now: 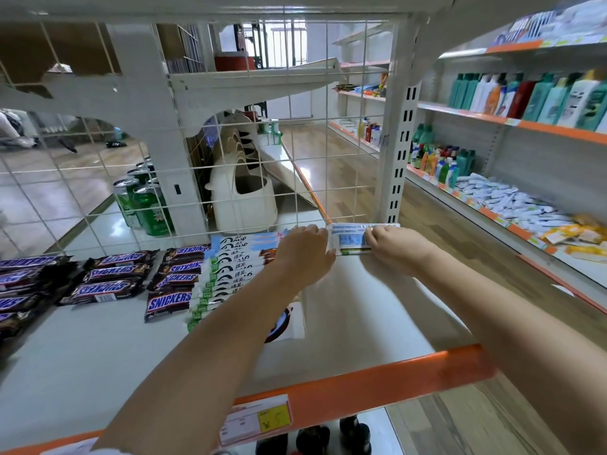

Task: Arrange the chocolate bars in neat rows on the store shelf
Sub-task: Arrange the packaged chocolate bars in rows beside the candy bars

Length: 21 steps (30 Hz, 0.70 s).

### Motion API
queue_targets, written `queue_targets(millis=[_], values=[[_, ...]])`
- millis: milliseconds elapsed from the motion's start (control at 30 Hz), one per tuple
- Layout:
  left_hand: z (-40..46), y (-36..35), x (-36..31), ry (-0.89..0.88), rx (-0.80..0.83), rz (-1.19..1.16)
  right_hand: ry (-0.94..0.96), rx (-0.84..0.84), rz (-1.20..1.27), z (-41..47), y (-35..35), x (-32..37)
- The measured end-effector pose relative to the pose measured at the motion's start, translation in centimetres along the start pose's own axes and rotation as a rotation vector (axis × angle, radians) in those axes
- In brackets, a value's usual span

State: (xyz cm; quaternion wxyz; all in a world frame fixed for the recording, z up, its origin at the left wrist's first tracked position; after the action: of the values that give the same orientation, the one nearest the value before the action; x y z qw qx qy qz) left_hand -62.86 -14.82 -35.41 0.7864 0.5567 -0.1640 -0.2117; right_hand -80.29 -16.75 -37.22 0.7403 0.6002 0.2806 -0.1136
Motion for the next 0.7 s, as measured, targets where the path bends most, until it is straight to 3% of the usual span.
queue_targets(millis=[100,167,500,700], values=[[-0.2,0.1,0.0,0.0,0.008,0.007,0.094,-0.113,-0.097,0.4,-0.7,-0.1],[-0.2,0.3,0.0,-0.001,0.0,0.005,0.035,-0.188,-0.134,0.1,0.1,-0.3],[-1.3,2.2,-1.0,-0.096,0.016,0.135,-0.003,-0.35,0.03,-1.5,1.2,-0.9],[-3.7,4.2,-1.4,-0.147,-0.056,0.216,0.066,-0.225,-0.113,-3.4,3.2,0.3]])
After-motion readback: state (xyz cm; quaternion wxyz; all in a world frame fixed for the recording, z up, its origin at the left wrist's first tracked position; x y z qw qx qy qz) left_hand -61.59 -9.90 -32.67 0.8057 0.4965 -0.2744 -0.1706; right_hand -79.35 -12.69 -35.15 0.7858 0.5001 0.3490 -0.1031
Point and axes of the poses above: each hand's wrist, its own z-axis towards the middle knuckle, its own y-axis out of the back of the hand, x = y × z, the point moved 2 cm from there along z, towards the middle knuckle, and after that the axes turned 5 degrees about -y, right-handed, at the moved point
